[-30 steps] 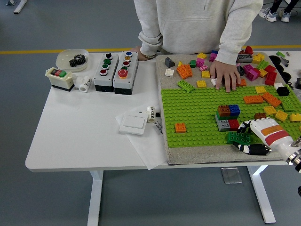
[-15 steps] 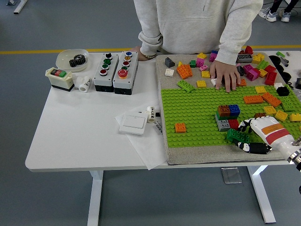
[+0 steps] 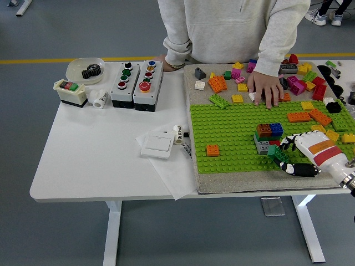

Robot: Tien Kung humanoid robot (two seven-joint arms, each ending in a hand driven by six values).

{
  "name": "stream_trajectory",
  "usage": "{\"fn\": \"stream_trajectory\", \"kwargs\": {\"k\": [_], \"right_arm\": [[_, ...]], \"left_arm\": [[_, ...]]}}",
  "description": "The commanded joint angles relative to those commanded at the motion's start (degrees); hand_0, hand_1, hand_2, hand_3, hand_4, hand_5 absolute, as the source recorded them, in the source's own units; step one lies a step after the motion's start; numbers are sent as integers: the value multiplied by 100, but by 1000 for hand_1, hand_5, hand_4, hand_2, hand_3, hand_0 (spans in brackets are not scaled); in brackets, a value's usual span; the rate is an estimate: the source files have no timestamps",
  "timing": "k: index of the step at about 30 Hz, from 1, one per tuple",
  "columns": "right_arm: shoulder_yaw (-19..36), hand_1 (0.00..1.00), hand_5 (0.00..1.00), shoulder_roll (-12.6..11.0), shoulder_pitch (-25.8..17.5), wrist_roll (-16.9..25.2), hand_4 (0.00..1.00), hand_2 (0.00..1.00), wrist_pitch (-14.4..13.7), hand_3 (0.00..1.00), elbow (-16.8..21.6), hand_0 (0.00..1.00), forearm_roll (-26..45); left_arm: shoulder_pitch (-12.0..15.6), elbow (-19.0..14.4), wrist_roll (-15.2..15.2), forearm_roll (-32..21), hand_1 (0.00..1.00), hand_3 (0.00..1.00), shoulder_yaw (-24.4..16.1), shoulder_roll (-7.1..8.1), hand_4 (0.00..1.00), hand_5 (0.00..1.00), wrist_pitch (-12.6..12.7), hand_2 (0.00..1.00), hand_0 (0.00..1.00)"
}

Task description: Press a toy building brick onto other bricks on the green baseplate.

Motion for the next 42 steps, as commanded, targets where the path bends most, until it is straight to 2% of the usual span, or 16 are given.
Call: {"fn": "stream_trajectory", "kwargs": {"k": [8, 17, 21, 24, 29, 42], "right_arm": [[-84, 420, 541, -70, 165, 150, 682, 490, -253, 502, -13, 333, 1], [-241, 424, 540, -134, 497, 537, 681, 490, -887, 503, -373, 340, 39], [-494, 424, 540, -196, 688, 766, 681, 490, -1190, 503, -534, 340, 125], [-830, 425, 538, -240, 876, 982, 680, 489, -1190, 502, -692, 358, 241], [-1282, 425, 534, -231, 1115, 1098, 680, 488, -1190, 502, -893, 357, 285], [-1389, 426, 530, -228, 1448, 1093, 680, 483, -1190, 502, -1087, 357, 360]], "left_arm": [[-4, -2, 2, -2, 746, 608, 4, 2, 672, 618, -3, 750, 737], [-11, -8, 24, 23, 746, 608, -4, -1, 672, 616, -12, 750, 737], [-19, -11, 33, 34, 746, 608, -2, -3, 672, 616, -17, 750, 737], [-17, -13, 38, 28, 746, 609, -3, -8, 673, 617, -15, 751, 737], [-6, -22, 70, 54, 748, 609, -8, -13, 672, 616, -25, 754, 737], [28, -32, 112, 133, 749, 611, -43, -9, 674, 616, -49, 751, 736]]}}
